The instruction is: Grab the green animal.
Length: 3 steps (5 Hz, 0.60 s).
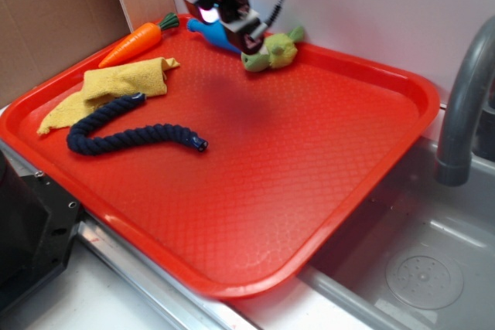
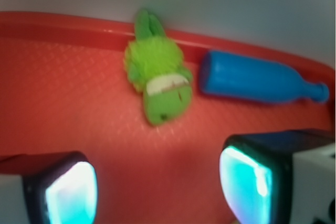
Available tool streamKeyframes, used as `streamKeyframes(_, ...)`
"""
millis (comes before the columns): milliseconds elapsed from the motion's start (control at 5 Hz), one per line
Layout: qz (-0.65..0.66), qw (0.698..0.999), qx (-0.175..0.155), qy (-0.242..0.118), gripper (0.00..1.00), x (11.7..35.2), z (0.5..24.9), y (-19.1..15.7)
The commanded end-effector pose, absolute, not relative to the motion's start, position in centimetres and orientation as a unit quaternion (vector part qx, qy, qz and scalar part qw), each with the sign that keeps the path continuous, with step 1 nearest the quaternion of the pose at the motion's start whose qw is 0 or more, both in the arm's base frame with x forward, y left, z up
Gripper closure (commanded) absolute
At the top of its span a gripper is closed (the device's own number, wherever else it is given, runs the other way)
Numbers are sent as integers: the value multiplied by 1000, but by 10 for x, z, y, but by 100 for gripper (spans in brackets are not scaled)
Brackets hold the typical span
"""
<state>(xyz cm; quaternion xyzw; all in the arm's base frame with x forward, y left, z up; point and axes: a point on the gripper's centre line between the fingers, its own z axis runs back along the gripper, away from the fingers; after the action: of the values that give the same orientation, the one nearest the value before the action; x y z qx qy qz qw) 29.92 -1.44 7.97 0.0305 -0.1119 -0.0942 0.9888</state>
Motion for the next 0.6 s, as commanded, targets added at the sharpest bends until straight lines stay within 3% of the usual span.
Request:
streamKeyframes(0, -139, 982, 42, -123, 0, 322, 61, -27)
streamKeyframes(200, -121, 985, 36, -120, 0, 323, 59, -12)
streamKeyframes(400, -110, 986, 43, -114, 0, 320, 59, -20)
